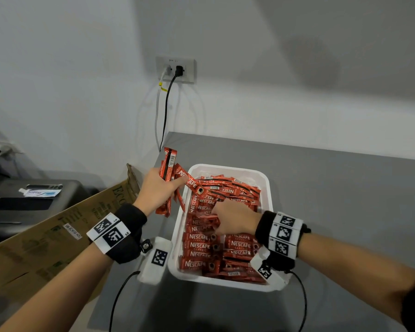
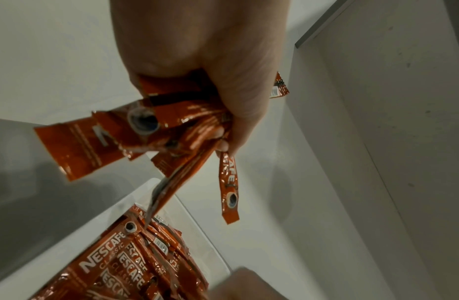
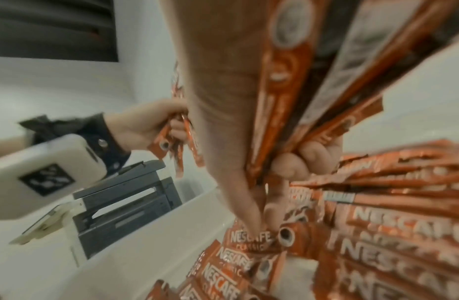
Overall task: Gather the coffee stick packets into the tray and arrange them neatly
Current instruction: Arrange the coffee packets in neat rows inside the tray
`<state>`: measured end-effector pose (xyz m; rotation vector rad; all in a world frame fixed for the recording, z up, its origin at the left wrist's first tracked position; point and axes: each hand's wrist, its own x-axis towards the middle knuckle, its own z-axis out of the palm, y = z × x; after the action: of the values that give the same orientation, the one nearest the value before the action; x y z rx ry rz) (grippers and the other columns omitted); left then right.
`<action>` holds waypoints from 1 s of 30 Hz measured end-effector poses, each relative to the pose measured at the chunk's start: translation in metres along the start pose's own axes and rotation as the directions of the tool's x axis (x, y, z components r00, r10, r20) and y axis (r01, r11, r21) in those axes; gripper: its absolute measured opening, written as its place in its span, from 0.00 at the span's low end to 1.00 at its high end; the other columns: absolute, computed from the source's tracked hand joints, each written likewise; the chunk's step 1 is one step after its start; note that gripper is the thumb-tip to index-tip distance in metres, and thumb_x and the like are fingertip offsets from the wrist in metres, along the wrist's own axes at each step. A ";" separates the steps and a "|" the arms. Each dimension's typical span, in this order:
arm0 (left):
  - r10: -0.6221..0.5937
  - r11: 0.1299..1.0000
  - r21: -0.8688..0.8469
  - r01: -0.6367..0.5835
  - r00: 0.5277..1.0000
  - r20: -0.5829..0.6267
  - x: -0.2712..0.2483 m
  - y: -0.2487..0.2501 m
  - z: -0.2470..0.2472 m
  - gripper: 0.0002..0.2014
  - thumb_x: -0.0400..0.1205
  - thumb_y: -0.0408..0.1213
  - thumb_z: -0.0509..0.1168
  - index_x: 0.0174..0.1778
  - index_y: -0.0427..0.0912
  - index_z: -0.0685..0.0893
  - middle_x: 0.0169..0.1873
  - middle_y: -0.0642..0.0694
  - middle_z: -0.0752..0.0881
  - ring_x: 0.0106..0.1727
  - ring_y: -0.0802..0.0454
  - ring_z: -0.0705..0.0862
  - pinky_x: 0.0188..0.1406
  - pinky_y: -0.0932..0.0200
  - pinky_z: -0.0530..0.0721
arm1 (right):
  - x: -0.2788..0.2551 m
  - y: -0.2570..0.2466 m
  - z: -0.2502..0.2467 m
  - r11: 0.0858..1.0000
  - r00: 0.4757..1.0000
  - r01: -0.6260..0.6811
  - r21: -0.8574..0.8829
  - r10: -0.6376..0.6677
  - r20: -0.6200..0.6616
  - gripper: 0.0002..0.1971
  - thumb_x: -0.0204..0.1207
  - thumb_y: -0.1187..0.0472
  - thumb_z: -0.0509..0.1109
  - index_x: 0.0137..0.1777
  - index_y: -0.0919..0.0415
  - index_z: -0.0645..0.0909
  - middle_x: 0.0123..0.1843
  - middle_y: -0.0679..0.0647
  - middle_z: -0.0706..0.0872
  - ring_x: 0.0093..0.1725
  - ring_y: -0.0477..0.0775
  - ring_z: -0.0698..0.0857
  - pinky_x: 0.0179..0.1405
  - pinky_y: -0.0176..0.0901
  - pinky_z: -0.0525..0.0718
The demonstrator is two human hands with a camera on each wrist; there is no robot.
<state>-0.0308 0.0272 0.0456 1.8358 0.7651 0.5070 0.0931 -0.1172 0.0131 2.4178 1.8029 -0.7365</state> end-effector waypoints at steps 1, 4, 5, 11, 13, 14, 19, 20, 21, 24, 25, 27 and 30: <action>-0.007 1.000 -0.006 0.007 1.000 -0.003 0.000 -0.001 0.000 0.11 0.78 0.37 0.69 0.34 0.35 0.80 0.22 0.47 0.80 0.16 0.62 0.77 0.24 0.68 0.78 | -0.008 0.004 -0.001 1.000 0.999 0.008 -0.001 -0.008 0.043 0.10 0.73 0.58 0.75 0.49 0.63 0.84 0.41 0.53 0.87 0.37 0.50 0.85 0.35 0.41 0.86; -0.017 1.000 -0.009 0.017 1.000 0.006 0.000 -0.001 0.001 0.11 0.78 0.37 0.69 0.33 0.37 0.79 0.23 0.47 0.80 0.17 0.62 0.78 0.23 0.70 0.78 | -0.034 0.009 0.008 0.995 0.980 0.035 -0.088 -0.017 0.198 0.16 0.71 0.55 0.77 0.52 0.67 0.82 0.44 0.55 0.87 0.43 0.54 0.86 0.44 0.44 0.87; -0.015 1.000 -0.003 0.015 1.000 0.012 -0.001 0.000 0.003 0.11 0.78 0.37 0.69 0.32 0.38 0.79 0.23 0.47 0.80 0.17 0.62 0.78 0.24 0.69 0.78 | -0.040 0.011 0.013 0.993 0.977 0.040 -0.115 -0.015 0.211 0.18 0.71 0.54 0.77 0.52 0.67 0.81 0.44 0.55 0.87 0.42 0.55 0.86 0.44 0.44 0.86; 0.007 1.000 0.016 -0.008 0.999 0.050 -0.004 0.002 0.009 0.12 0.78 0.39 0.69 0.31 0.38 0.80 0.22 0.50 0.81 0.17 0.63 0.78 0.30 0.63 0.78 | -0.050 0.006 0.026 0.980 0.976 0.043 -0.194 0.000 0.217 0.24 0.70 0.47 0.76 0.53 0.68 0.78 0.39 0.54 0.81 0.39 0.52 0.80 0.43 0.46 0.86; -0.002 1.000 0.017 0.001 0.999 0.051 -0.005 0.001 0.010 0.11 0.78 0.39 0.70 0.33 0.36 0.80 0.21 0.52 0.81 0.18 0.64 0.79 0.30 0.64 0.78 | -0.050 0.002 0.029 0.971 0.977 0.075 -0.227 -0.026 0.213 0.24 0.69 0.45 0.76 0.50 0.67 0.80 0.37 0.52 0.79 0.37 0.53 0.81 0.42 0.49 0.87; -0.005 1.000 0.013 0.005 0.999 0.048 -0.005 0.001 0.010 0.11 0.78 0.39 0.70 0.34 0.36 0.81 0.21 0.52 0.81 0.18 0.64 0.79 0.31 0.63 0.78 | -0.050 0.001 0.030 0.967 0.976 0.085 -0.241 -0.033 0.214 0.24 0.68 0.45 0.77 0.49 0.67 0.80 0.36 0.52 0.80 0.37 0.53 0.81 0.41 0.50 0.87; -0.006 1.000 -0.005 0.007 0.999 0.049 -0.007 0.001 0.010 0.10 0.78 0.38 0.70 0.34 0.37 0.80 0.23 0.50 0.81 0.18 0.63 0.79 0.31 0.62 0.79 | -0.048 -0.001 0.029 0.968 0.971 0.101 -0.229 -0.047 0.233 0.22 0.69 0.47 0.77 0.49 0.67 0.81 0.40 0.56 0.84 0.40 0.56 0.84 0.43 0.53 0.88; -0.008 1.000 -0.004 0.009 0.999 0.050 -0.007 0.001 0.010 0.10 0.78 0.38 0.70 0.34 0.37 0.80 0.22 0.50 0.81 0.18 0.63 0.79 0.31 0.63 0.79 | -0.048 -0.001 0.029 0.968 0.970 0.110 -0.225 -0.055 0.239 0.21 0.69 0.48 0.76 0.49 0.67 0.81 0.39 0.56 0.83 0.39 0.55 0.84 0.43 0.52 0.88; -0.011 1.000 0.001 0.011 0.999 0.049 -0.008 0.001 0.010 0.11 0.77 0.39 0.70 0.35 0.36 0.80 0.22 0.51 0.81 0.18 0.63 0.79 0.31 0.62 0.79 | -0.049 -0.002 0.028 0.967 0.969 0.118 -0.225 -0.063 0.238 0.21 0.69 0.48 0.76 0.49 0.67 0.81 0.40 0.56 0.83 0.39 0.55 0.83 0.43 0.52 0.88; -0.019 1.000 0.006 0.018 0.999 0.047 -0.008 0.001 0.009 0.11 0.78 0.39 0.70 0.34 0.36 0.80 0.21 0.51 0.80 0.17 0.63 0.78 0.31 0.63 0.78 | -0.052 0.000 0.023 0.978 0.970 0.110 -0.178 -0.067 0.232 0.18 0.73 0.51 0.74 0.52 0.66 0.80 0.45 0.58 0.86 0.40 0.55 0.83 0.45 0.50 0.88; -0.018 1.000 0.007 0.018 0.999 0.049 -0.008 0.001 0.009 0.11 0.78 0.39 0.70 0.33 0.38 0.80 0.21 0.51 0.80 0.18 0.63 0.78 0.32 0.63 0.78 | -0.053 0.002 0.020 0.984 0.969 0.101 -0.149 -0.064 0.239 0.15 0.74 0.54 0.73 0.52 0.66 0.80 0.46 0.58 0.87 0.39 0.54 0.82 0.44 0.49 0.87; -0.022 1.000 0.011 0.022 0.998 0.056 -0.008 0.000 0.008 0.11 0.78 0.40 0.70 0.31 0.41 0.79 0.22 0.51 0.81 0.19 0.61 0.79 0.33 0.63 0.79 | -0.054 0.007 0.015 0.991 0.966 0.096 -0.090 -0.071 0.249 0.10 0.74 0.59 0.72 0.48 0.65 0.78 0.42 0.58 0.86 0.36 0.53 0.80 0.39 0.47 0.85; -0.046 0.999 0.010 0.045 0.997 0.065 -0.007 -0.002 0.008 0.11 0.77 0.41 0.70 0.32 0.39 0.81 0.24 0.49 0.82 0.22 0.58 0.79 0.35 0.60 0.80 | -0.054 0.020 0.008 0.997 0.961 0.055 0.056 -0.068 0.270 0.05 0.73 0.64 0.73 0.41 0.65 0.80 0.35 0.54 0.84 0.31 0.50 0.80 0.30 0.39 0.79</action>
<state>-0.0306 0.0174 0.0406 1.8301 0.7643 0.4135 0.0968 -0.1744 0.0220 2.1661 1.7751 -1.0697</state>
